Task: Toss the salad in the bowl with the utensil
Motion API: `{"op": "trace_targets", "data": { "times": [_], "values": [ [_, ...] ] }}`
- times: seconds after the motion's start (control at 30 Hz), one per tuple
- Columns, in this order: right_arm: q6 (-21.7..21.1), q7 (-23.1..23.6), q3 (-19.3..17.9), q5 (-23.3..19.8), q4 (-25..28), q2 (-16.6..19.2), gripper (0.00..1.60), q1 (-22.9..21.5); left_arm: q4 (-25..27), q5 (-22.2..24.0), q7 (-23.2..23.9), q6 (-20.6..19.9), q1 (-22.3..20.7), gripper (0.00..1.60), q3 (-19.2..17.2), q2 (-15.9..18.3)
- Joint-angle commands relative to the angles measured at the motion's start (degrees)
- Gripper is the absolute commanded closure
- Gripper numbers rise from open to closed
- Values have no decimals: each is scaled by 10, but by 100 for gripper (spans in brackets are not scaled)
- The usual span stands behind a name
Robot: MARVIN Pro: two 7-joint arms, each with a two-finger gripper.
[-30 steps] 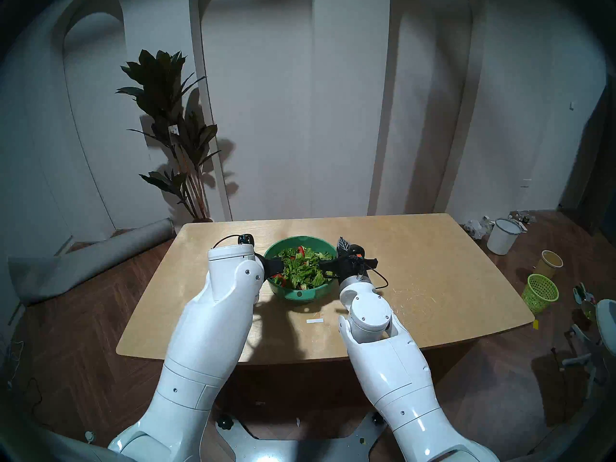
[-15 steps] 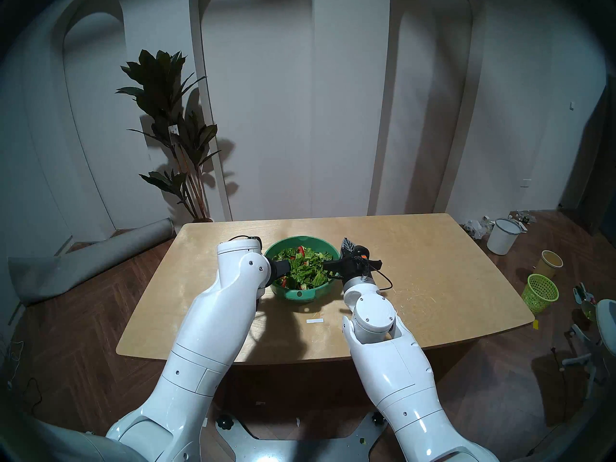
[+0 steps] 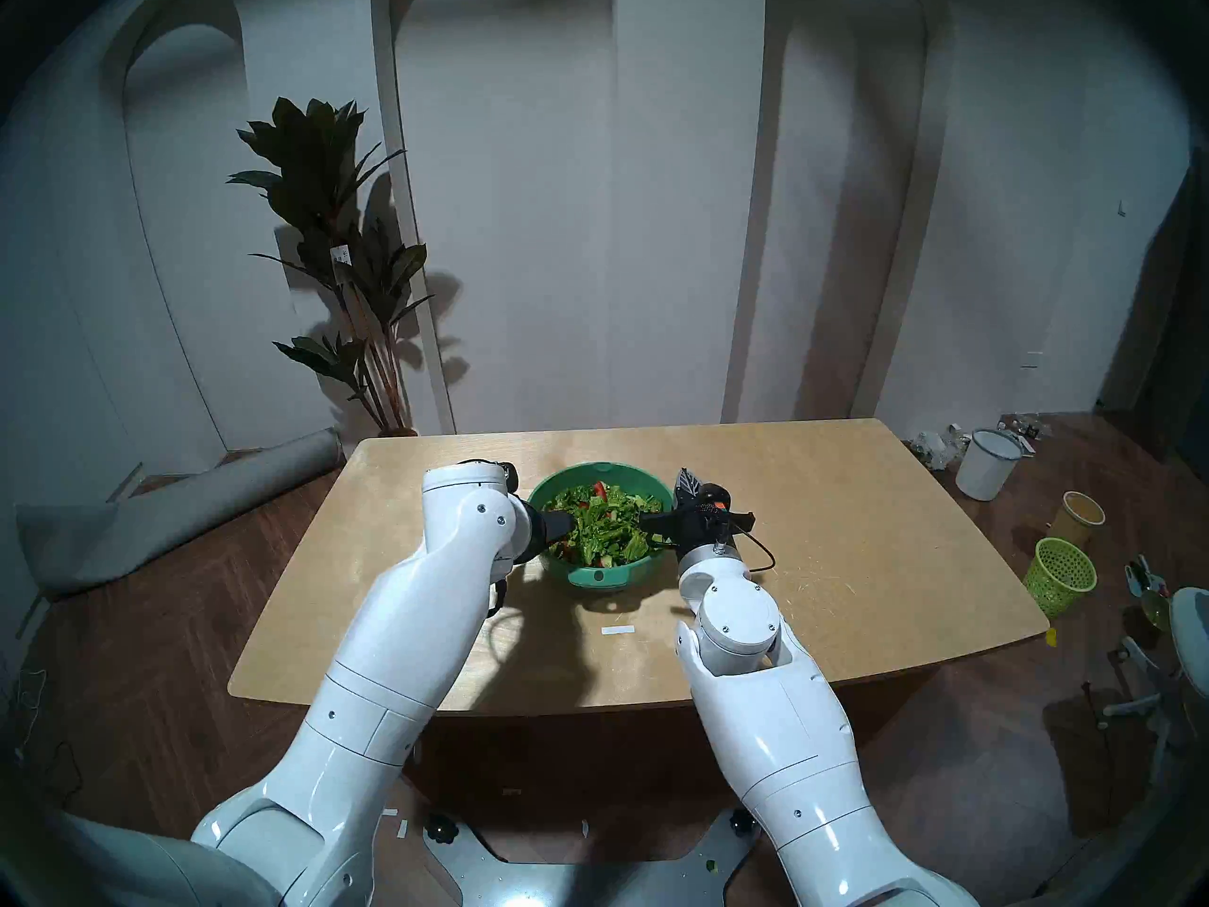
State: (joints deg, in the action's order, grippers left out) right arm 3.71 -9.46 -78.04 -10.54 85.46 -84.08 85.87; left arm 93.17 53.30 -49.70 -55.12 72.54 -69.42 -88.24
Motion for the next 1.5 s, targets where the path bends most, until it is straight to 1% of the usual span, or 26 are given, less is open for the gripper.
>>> {"op": "trace_targets", "data": {
  "times": [0.0, 0.03, 0.13, 0.17, 0.2, 0.23, 0.27, 0.3, 0.33, 0.4, 0.47, 0.57, 0.6, 0.63, 0.67, 0.73, 0.9, 0.97, 1.0, 1.03, 1.1, 1.13, 1.23, 1.27, 1.43, 1.47],
  "values": [
    [7, 3, 0, 1, 16, 1, 160, -5, 7, 28, -63, 1, -25, 74, 3, 13],
    [7, 3, 0, 1, 16, 1, 160, -6, 6, 32, -60, 1, -26, 82, 4, 15],
    [7, 3, -1, 1, 17, 0, 160, -6, 2, 46, -60, 1, -26, 82, 9, 22],
    [7, 2, -2, 1, 18, -1, 160, -5, -4, 59, -60, 1, -25, 92, 9, 25],
    [7, 2, -2, 1, 18, -1, 160, -5, -4, 59, -60, 1, -25, 92, 9, 25],
    [7, 2, -3, 1, 18, 0, 160, -5, -6, 67, -64, 1, -26, 104, 10, 28],
    [7, 2, -4, 1, 19, 0, 160, -4, -9, 68, -55, 1, -24, 119, 8, 29],
    [7, 2, -4, 1, 20, 0, 160, -4, -11, 76, -61, 1, -25, 144, 9, 31],
    [8, 1, -6, 1, 24, 0, 160, -3, -12, 85, -58, 1, -22, 160, 4, 32],
    [8, 1, -8, 1, 28, 0, 160, -3, -14, 101, -62, 1, -22, 160, 4, 36],
    [8, 0, -9, 1, 30, 0, 160, -3, -14, 105, -59, 1, -22, 160, 4, 39],
    [7, 0, -9, 2, 34, -1, 160, -2, -6, 132, -65, 1, -21, 160, 6, 45],
    [7, 0, -9, 2, 34, -1, 160, -2, -6, 132, -65, 1, -21, 160, 6, 45],
    [7, 0, -9, 2, 34, -2, 160, -2, -4, 127, -54, 1, -21, 160, 7, 48],
    [7, 0, -8, 3, 34, -2, 160, -2, 1, 132, -61, 1, -24, 160, 4, 48],
    [7, 1, -7, 3, 35, -3, 160, -1, 7, 132, -57, 1, -34, 160, 2, 55],
    [6, 5, -6, 0, 44, -4, 160, 1, 5, 140, -68, 1, -45, 160, 1, 62],
    [10, 9, -6, -3, 54, -3, 160, 1, 3, 133, -50, 1, -46, 160, 0, 67],
    [15, 18, -5, -3, 59, 2, 160, 1, 4, 140, -66, 1, -47, 160, 1, 66],
    [15, 21, -5, -3, 63, 5, 160, 2, 3, 136, -55, 1, -47, 160, 1, 68],
    [18, 30, -6, 0, 66, 15, 160, -1, 6, 142, -66, 1, -49, 160, 1, 68],
    [20, 37, -6, 4, 63, 23, 160, -5, 6, 138, -56, 1, -49, 160, 2, 70],
    [24, 56, -12, 1, 55, 39, 160, -17, 8, 146, -69, 1, -50, 160, 3, 70],
    [26, 65, -12, 1, 52, 45, 160, -22, 7, 141, -53, 1, -50, 160, 4, 73],
    [25, 86, -17, -7, 29, 49, 160, -37, 9, 149, -63, 1, -50, 160, 7, 76],
    [26, 89, -16, -7, 22, 49, 160, -35, 10, 147, -57, 1, -49, 160, 6, 77]
  ]
}}
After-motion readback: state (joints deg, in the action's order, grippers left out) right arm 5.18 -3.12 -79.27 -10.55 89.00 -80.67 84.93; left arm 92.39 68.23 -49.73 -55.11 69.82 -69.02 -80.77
